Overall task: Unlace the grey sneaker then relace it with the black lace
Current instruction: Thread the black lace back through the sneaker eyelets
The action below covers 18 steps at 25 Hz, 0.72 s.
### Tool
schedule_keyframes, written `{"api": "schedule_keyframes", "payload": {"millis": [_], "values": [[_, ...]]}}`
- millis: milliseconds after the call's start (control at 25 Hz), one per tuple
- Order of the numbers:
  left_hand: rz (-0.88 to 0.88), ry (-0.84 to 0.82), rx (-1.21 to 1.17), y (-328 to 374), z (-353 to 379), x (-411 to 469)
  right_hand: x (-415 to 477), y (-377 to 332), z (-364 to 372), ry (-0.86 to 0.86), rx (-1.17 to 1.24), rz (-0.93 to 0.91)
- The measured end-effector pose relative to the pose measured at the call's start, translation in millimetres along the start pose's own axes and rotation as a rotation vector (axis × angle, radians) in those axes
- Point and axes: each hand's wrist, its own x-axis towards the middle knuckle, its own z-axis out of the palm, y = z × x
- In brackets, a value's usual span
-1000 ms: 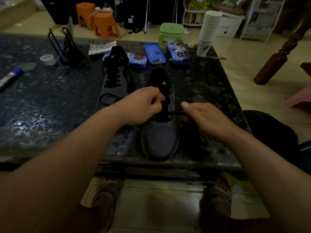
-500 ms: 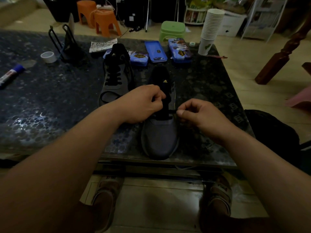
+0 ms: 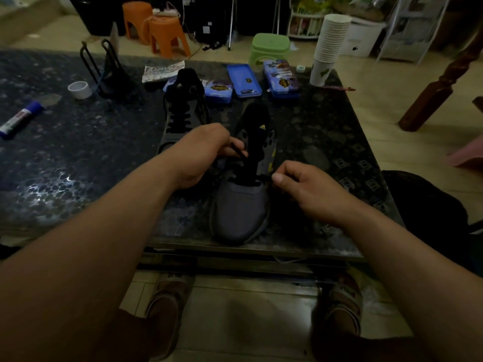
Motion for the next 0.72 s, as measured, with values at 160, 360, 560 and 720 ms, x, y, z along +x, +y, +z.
{"api": "schedule_keyframes", "payload": {"millis": [160,360,560,720], "values": [[0.244,-0.089,0.688,10,7,-9,0,1,2,0.012,-0.003,-0.030],[0.388,-0.139,0.933,6,13,-6,-3,2,0,-0.013,0.004,-0.080],[0.414,-0.253,1.086,9,7,1,-1,5,2,0.004,-0.102,-0.132],[0.403,-0.231,1.180,8,14,1,-1,5,2,0.014,-0.101,-0.125]]}}
